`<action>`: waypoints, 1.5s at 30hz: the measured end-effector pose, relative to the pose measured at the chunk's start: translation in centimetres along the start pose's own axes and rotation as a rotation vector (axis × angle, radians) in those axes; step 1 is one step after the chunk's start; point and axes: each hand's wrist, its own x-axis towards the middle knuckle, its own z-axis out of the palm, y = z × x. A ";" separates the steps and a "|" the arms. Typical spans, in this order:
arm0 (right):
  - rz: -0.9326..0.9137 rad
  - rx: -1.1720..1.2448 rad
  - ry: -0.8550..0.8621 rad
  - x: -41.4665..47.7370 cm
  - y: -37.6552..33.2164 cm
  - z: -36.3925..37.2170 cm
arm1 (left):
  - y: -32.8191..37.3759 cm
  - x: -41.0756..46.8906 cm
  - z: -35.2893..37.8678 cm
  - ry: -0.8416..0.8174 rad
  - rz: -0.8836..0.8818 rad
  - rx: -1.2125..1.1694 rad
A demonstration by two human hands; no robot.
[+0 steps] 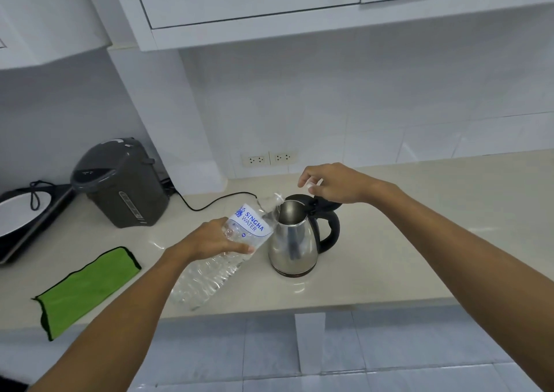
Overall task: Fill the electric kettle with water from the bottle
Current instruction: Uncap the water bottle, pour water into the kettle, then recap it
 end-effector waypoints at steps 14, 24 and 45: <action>0.016 0.009 0.014 -0.2 1.1 0.0 | -1.6 1.7 -1.0 -0.023 -0.044 0.196; 0.014 0.011 0.015 -0.6 1.6 0.1 | -1.3 2.0 -0.9 -0.032 -0.062 0.260; 0.014 0.006 0.009 -1.2 2.1 0.1 | -0.9 1.8 -1.0 -0.067 -0.098 0.304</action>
